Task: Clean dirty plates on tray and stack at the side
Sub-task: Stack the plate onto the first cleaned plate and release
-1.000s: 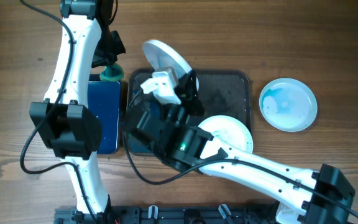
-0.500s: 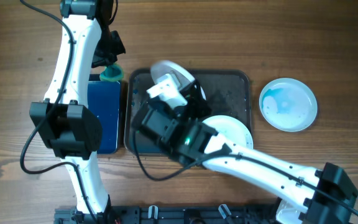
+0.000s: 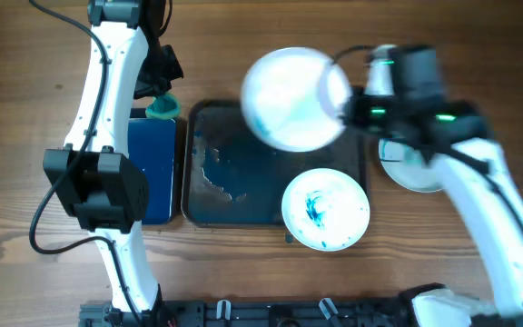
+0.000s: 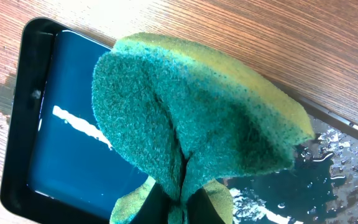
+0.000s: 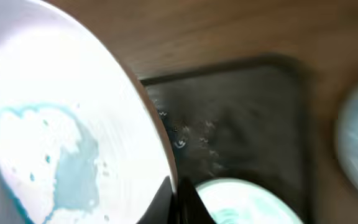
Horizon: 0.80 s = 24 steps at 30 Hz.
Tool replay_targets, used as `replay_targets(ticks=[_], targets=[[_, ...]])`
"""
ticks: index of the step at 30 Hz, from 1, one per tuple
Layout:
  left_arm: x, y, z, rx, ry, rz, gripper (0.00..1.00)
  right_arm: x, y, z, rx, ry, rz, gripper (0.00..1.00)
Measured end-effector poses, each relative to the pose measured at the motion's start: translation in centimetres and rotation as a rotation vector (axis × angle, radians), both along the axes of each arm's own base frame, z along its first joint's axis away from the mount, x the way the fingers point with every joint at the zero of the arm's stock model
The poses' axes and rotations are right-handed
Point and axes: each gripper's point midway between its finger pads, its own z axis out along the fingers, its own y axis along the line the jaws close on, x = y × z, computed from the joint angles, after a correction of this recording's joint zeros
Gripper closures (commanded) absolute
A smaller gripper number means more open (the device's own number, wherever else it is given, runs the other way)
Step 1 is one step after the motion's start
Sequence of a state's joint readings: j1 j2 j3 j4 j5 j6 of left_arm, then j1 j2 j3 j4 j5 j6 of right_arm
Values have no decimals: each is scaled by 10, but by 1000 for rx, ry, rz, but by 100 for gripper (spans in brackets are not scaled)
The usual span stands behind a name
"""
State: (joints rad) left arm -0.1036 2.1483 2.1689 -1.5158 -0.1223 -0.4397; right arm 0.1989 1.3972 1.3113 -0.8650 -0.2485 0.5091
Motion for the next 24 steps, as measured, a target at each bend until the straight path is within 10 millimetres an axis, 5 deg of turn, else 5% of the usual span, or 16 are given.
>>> replay_targets(ticks=[3, 7, 10, 15, 24], targets=[[0, 0, 0, 0, 0, 0, 96, -24, -71, 4, 5, 84, -193, 96], [0, 0, 0, 0, -2, 0, 96, -71, -180, -18, -137, 248, -542, 96], [2, 0, 0, -1, -9, 0, 96, -89, -220, -54, -215, 301, -668, 96], [4, 0, 0, -1, -15, 0, 96, -98, -247, -125, -250, 306, -756, 96], [6, -1, 1, -2, -23, -5, 96, -76, -232, -179, -156, 354, -615, 77]])
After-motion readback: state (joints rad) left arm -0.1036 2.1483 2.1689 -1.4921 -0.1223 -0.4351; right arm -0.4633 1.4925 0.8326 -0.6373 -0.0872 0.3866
